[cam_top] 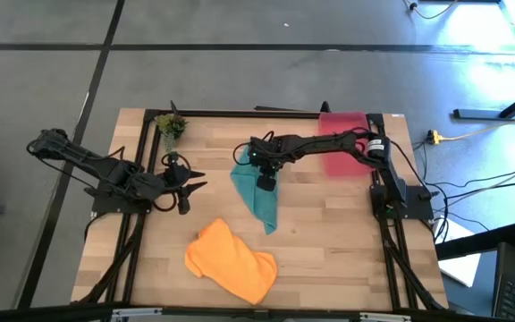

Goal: Roll microfiber towels into tight, uniform cylinder then place into a basket
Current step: Roll the blue microfiber cloth on the table

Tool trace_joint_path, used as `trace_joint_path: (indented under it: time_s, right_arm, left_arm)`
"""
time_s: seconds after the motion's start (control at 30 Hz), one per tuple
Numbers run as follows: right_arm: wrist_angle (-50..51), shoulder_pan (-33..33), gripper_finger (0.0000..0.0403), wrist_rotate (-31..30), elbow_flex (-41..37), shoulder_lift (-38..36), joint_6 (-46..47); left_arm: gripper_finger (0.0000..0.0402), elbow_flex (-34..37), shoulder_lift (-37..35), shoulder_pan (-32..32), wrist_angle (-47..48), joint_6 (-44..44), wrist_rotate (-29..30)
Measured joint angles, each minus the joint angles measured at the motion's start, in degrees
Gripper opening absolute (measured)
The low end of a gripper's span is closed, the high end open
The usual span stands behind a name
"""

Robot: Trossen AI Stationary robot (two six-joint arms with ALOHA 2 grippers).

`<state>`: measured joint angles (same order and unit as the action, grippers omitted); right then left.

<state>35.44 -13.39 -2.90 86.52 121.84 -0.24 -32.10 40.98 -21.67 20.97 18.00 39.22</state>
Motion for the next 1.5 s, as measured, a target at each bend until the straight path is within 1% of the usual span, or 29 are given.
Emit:
trace_joint_path:
  time_s: [0.07,0.27,0.5,0.6,0.67,0.8,1.0,1.17,1.4,1.5]
  right_arm:
    - [-0.2,0.0,0.0008,-0.02,0.0,0.0,-0.21]
    - [-1.55,0.0,0.0004,-0.04,0.09,-0.76,-0.83]
    - [1.16,0.07,0.0003,-0.44,0.85,-4.16,-1.36]
    - [3.06,0.07,0.0003,-2.39,0.89,-6.27,-1.37]
    - [4.2,0.2,0.0002,-5.22,0.87,-7.9,-1.18]
    - [7.36,0.42,0.0002,-7.85,0.87,-10.57,0.43]
    - [10.39,1.4,0.0002,-8.17,0.87,-11.68,1.16]
    - [13.35,2.21,0.0001,-8.24,-1.18,-11.89,4.51]
    - [14.36,3.32,0.0002,-13.58,-4.98,-11.85,9.64]
    - [14.18,3.23,0.0011,-13.33,-5.11,-11.85,10.27]
  left_arm:
    - [0.0111,0.0,0.02,0.02,0.0,0.02,0.0]
    - [0.0111,0.0,0.01,0.01,0.02,0.01,0.0]
    - [0.0111,0.0,0.02,0.0,0.67,0.02,0.0]
    - [0.0111,0.0,0.02,0.01,1.02,0.01,-0.01]
    - [0.0111,0.0,0.0,0.02,1.03,0.04,0.0]
    - [0.0111,0.0,0.31,0.02,1.38,2.31,-0.18]
    - [0.0111,0.0,3.34,0.98,1.51,4.48,-2.97]
    - [0.0111,0.0,6.82,1.94,1.49,7.11,-2.96]
    - [0.0111,0.0,10.33,2.6,1.47,7.1,-2.96]
    - [0.0111,0.0,10.51,2.6,1.44,6.99,-2.97]
